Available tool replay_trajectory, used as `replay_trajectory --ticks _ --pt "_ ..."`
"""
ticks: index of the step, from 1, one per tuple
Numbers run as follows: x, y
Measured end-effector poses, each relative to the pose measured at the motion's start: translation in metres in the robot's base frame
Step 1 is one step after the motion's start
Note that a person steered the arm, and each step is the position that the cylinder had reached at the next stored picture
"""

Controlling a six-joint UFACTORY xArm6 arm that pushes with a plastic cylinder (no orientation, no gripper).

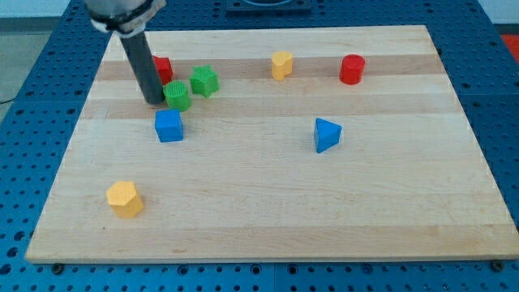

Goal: Slide the green circle to the left of the green star

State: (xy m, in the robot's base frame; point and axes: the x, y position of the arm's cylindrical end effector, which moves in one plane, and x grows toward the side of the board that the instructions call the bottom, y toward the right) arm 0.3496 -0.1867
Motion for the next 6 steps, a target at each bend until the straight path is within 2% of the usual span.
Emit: replay_trajectory --ticks 1,2,3,4,6 --pt "-0.021 -0.016" --pt "-0.004 -0.051" --pt "0.027 -0.062" --pt "0.053 -0.06" --pt "0.055 -0.013"
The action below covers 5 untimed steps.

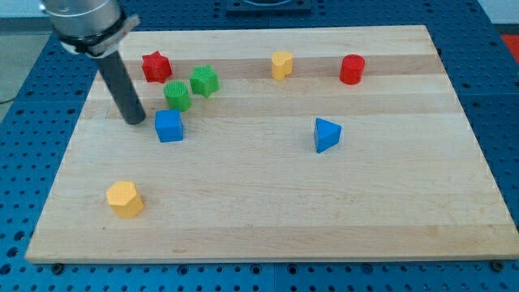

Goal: Slide the green circle to the left of the green star

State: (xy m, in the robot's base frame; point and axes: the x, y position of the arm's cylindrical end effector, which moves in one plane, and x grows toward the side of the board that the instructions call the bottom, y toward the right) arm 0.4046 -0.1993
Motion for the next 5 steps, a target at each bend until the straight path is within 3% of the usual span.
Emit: replay_trajectory --ticks 3,5 --pt "-0.009 0.057" --pt "-0.056 -0.018"
